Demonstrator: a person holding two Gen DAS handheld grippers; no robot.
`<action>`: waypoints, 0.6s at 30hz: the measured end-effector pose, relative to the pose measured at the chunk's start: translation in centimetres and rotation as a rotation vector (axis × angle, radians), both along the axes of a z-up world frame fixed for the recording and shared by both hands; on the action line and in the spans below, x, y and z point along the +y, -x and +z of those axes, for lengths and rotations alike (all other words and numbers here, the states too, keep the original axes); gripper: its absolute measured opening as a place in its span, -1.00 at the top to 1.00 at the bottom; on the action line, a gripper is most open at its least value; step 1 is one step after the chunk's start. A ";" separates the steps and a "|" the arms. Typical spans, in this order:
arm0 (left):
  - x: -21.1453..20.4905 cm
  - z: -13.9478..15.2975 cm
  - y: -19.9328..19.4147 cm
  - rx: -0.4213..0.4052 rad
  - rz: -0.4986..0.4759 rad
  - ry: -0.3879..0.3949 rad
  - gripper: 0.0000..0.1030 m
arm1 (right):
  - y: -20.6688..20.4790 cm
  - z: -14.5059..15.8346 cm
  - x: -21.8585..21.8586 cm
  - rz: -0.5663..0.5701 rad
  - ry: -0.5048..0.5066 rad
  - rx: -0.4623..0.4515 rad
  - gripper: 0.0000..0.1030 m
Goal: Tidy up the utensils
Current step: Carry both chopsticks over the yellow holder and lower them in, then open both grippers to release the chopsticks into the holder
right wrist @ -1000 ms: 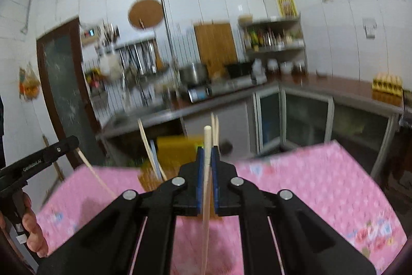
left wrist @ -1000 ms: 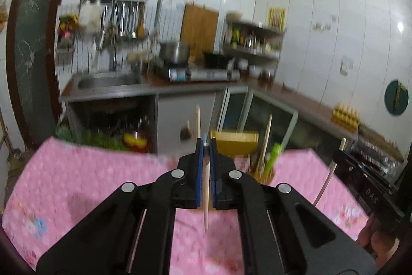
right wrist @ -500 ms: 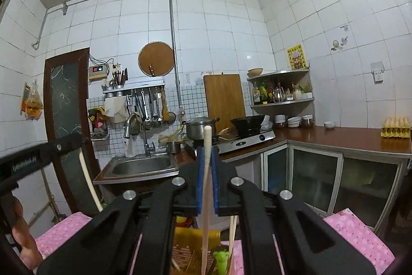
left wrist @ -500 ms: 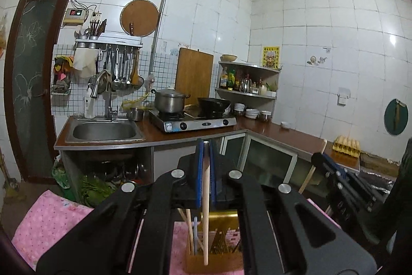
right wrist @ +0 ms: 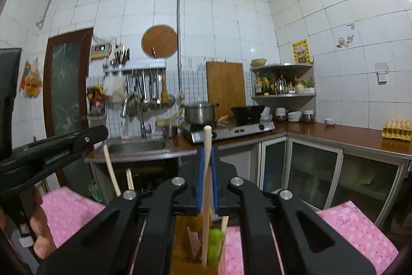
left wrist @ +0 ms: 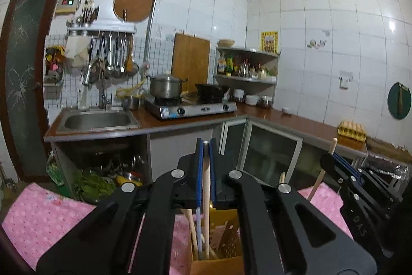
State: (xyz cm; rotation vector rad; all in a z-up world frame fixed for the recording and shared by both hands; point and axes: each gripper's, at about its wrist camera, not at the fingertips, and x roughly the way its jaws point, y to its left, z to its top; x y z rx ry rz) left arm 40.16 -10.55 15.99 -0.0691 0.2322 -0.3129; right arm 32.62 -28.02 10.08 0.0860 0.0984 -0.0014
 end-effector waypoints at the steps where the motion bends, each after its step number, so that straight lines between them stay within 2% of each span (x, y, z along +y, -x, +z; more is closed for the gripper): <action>1: 0.2 -0.7 -0.2 0.012 -0.004 -0.001 0.94 | 0.0 -0.6 -0.1 0.001 0.006 0.010 0.89; 9: 1.4 -6.0 -0.5 0.104 -0.012 -0.032 0.93 | -0.3 -5.2 -0.9 0.032 -0.021 0.094 0.89; 15: 1.6 -8.1 -0.7 0.169 -0.003 -0.037 0.89 | -0.2 -7.1 -0.3 0.056 -0.007 0.127 0.88; 16: 1.7 -8.2 -0.6 0.177 0.000 -0.038 0.87 | 0.0 -7.2 -0.4 0.068 -0.016 0.131 0.87; 18: 2.2 -7.9 -0.2 0.193 0.000 -0.029 0.70 | 0.3 -7.1 -0.3 0.083 -0.021 0.154 0.80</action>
